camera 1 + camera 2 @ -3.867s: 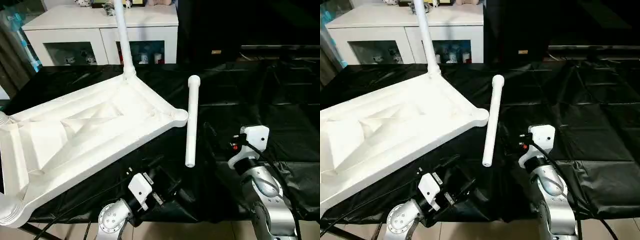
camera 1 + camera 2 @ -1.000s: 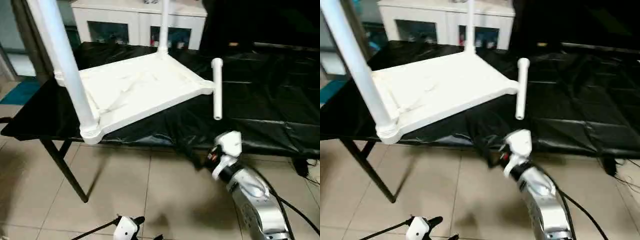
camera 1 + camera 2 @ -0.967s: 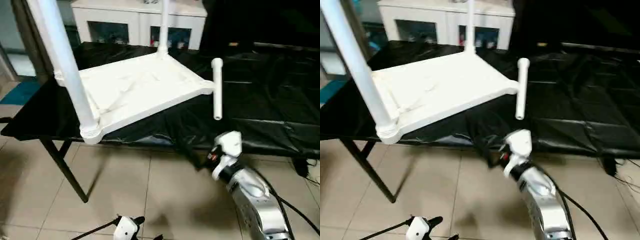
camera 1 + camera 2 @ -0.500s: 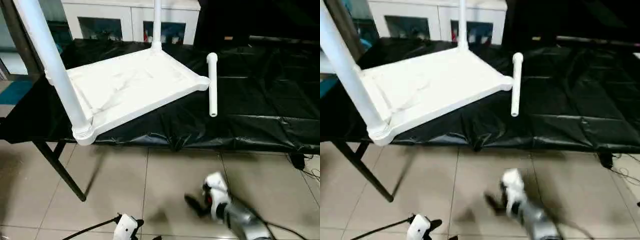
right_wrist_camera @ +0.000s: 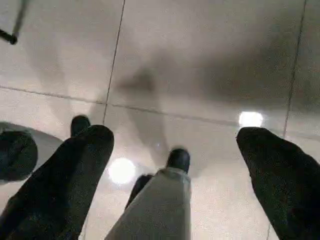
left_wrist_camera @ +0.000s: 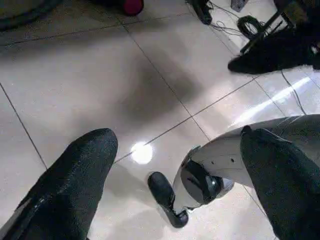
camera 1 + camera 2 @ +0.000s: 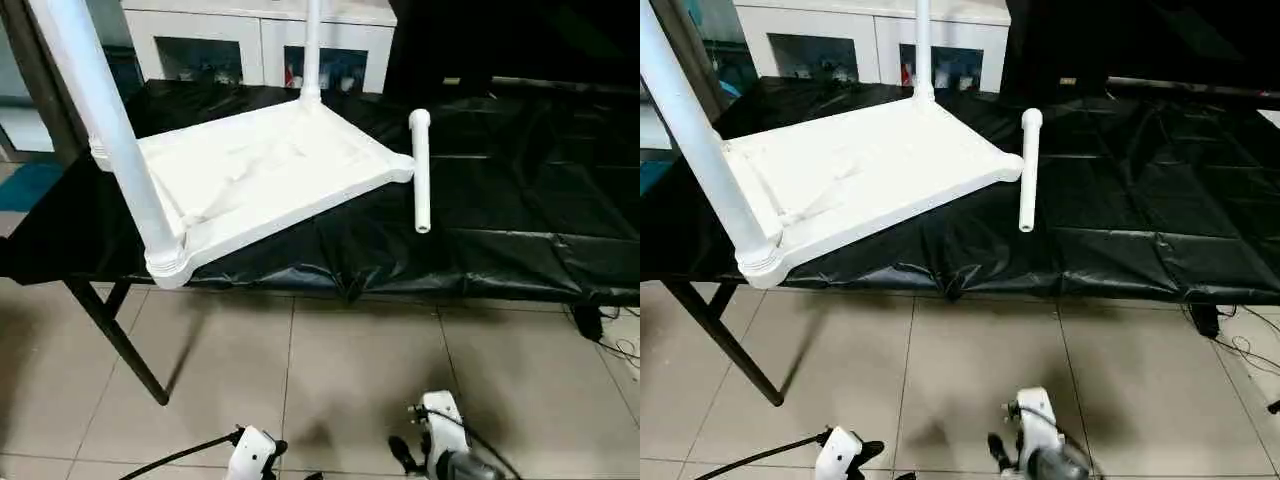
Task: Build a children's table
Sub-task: Insert table leg to table base
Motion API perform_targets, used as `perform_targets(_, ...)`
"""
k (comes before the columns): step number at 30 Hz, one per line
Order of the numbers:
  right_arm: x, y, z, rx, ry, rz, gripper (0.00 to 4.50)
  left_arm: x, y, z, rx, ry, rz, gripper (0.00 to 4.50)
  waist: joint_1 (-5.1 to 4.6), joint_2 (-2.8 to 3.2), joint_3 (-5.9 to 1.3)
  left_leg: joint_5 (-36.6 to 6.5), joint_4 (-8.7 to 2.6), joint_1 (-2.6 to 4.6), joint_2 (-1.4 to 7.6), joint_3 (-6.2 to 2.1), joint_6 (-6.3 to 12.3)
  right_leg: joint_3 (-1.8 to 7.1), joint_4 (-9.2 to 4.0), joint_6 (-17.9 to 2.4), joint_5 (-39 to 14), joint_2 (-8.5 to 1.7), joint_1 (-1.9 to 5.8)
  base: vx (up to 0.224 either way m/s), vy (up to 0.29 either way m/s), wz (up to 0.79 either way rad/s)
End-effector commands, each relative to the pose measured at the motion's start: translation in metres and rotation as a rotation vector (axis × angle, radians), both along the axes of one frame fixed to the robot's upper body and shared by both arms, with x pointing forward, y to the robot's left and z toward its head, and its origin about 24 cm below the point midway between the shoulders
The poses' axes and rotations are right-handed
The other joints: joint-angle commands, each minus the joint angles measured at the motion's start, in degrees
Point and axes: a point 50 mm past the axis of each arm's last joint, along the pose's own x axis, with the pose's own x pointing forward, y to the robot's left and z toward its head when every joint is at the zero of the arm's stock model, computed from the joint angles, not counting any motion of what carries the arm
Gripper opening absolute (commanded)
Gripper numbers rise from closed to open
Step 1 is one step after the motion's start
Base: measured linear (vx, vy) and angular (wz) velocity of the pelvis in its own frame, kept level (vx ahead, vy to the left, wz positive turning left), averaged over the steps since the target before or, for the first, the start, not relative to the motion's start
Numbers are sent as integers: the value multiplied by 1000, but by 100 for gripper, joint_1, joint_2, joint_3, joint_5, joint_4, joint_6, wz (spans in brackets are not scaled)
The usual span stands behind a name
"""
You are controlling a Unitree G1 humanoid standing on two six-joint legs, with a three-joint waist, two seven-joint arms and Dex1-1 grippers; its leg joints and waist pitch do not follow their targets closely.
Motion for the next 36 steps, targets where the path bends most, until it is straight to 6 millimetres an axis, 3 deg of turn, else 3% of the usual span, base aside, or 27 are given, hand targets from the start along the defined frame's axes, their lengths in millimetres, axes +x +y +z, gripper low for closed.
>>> perform_targets(1, -4, -3, -2, -11, 12, -23, 450, 81, 75, 11, 405, 78, 601, 447, 35, -18, -134, -1291, -551, 119, 414, -135, 427, 112, -379, -1583, 626, -385, 9, 0, 0, 0)
perform_targets(7, -11, -1, -5, -13, 20, -43, 450, 77, 75, 9, 409, 86, 597, 447, 48, -4, -149, -1143, -529, 116, 411, -127, 519, 104, -352, -1582, 964, -388, 10, 0, 0, 0)
perform_targets(15, -11, -1, -5, -12, 12, -48, 450, 77, 75, 9, 417, 89, 587, 447, 57, 16, -133, -1383, -558, 126, 422, -124, 449, 104, -377, -1604, 692, -382, -2, 0, 0, 0)
perform_targets(36, -11, -1, -5, -12, 12, -48, 450, 77, 75, 9, 417, 89, 587, 447, 51, 19, -121, -1480, -588, 118, 424, -132, 393, 113, -404, -1558, 554, -384, -16, 0, 0, 0)
